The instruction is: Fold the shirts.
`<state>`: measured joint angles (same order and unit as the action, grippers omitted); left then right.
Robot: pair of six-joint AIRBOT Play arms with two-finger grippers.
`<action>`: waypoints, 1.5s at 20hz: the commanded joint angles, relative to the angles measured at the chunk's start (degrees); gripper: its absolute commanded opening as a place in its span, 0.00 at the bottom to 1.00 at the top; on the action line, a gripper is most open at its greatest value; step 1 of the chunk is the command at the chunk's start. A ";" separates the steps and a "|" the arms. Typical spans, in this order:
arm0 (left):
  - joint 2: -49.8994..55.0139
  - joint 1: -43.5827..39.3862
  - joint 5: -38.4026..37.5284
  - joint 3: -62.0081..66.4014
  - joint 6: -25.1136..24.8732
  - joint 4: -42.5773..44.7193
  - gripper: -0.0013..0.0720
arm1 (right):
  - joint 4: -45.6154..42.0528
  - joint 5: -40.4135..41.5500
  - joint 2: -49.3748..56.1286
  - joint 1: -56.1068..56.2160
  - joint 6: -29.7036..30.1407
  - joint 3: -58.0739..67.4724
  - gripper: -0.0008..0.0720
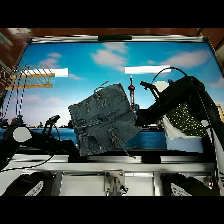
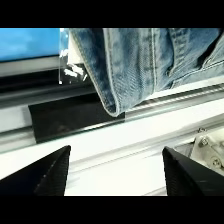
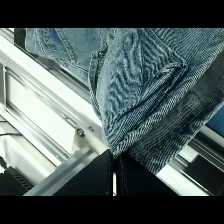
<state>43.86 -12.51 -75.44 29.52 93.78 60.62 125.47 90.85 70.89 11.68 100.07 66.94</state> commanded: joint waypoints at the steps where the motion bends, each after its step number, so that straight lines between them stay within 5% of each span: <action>1: -0.11 -1.22 0.85 -2.25 0.79 -0.35 0.94 | 0.07 -1.88 -0.04 -0.02 -0.20 -0.22 0.14; 8: 1.60 -2.45 17.77 -10.49 0.50 -7.82 0.92 | 0.04 -3.23 -0.04 -0.02 -0.20 -0.22 0.14; 17: 10.82 -11.10 25.79 -10.49 0.00 -9.60 0.89 | 0.07 -3.41 -0.04 -0.02 -0.66 -0.22 0.14; 18: 11.80 -11.91 27.50 -10.49 0.26 -10.29 0.71 | 0.04 -3.41 -0.04 -0.02 -0.70 -0.22 0.14; 20: 12.74 -12.52 31.43 -10.49 0.90 -12.31 0.51 | 0.04 -3.39 -0.04 -0.02 -1.09 -0.22 0.14; 22: 12.59 -12.50 33.14 -10.34 2.56 -12.68 0.09 | 0.04 -3.43 -0.04 -0.02 -1.33 -0.22 0.14; 26: 8.59 -12.33 29.70 -8.04 -1.57 -12.15 0.08 | 0.04 -4.63 -0.04 -0.07 -1.22 -0.20 0.14; 30: -3.41 -6.47 21.11 -4.79 3.17 -7.48 0.08 | 0.09 -6.51 -0.04 -0.09 -1.36 2.62 0.14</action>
<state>47.27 -22.26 -48.31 22.76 93.97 50.68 125.49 85.86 70.91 11.64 98.76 67.83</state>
